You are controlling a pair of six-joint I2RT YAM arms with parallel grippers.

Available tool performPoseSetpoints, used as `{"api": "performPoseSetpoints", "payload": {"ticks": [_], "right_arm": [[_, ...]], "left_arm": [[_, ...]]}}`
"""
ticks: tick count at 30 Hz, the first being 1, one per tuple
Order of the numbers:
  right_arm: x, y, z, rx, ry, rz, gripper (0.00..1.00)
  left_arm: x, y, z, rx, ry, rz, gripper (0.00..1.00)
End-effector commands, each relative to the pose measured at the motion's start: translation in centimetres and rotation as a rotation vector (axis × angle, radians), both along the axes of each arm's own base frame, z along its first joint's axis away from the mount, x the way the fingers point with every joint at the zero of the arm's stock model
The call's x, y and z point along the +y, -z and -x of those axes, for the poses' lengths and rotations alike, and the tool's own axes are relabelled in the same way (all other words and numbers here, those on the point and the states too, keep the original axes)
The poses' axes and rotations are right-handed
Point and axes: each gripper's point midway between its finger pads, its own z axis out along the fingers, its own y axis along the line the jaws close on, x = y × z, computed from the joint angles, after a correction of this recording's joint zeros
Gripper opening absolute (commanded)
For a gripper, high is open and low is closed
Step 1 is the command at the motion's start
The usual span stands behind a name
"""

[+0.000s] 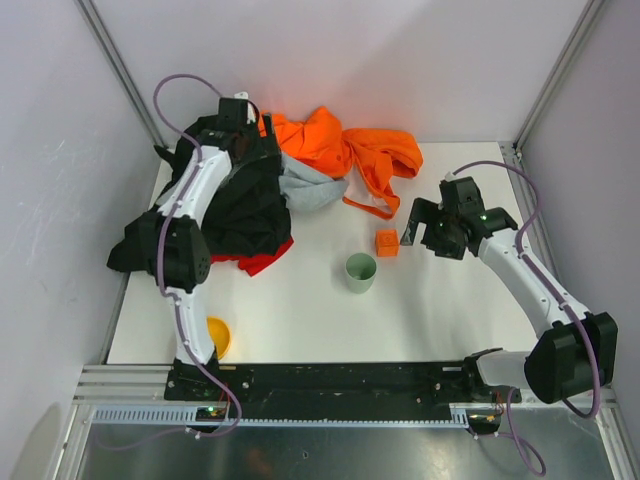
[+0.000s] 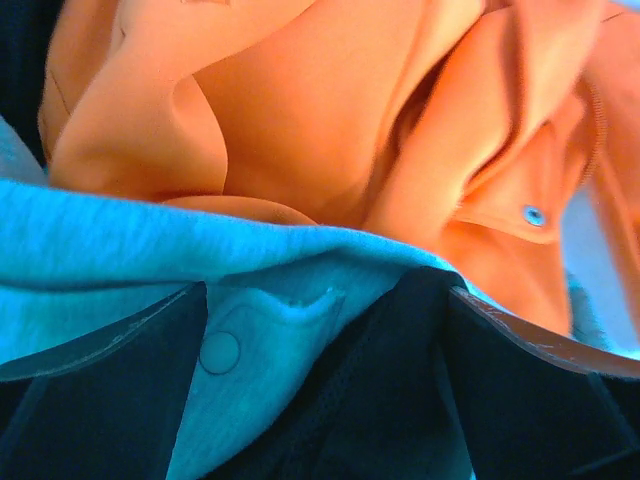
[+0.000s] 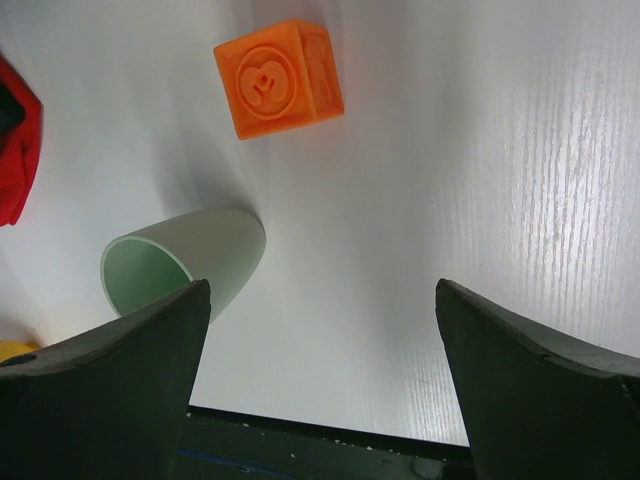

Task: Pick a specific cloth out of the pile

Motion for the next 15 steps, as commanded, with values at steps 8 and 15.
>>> {"api": "performPoseSetpoints", "payload": {"ticks": [8, 15], "right_arm": [[0.8, -1.6, -0.9, -0.053, -0.047, -0.015, 0.99], [0.9, -1.5, -0.9, -0.049, -0.052, -0.014, 0.99]], "left_arm": [[-3.7, -13.0, 6.5, -0.202, 0.075, 0.165, 1.0], [-4.6, -13.7, 9.3, -0.198, 0.151, 0.2, 1.0]]}}
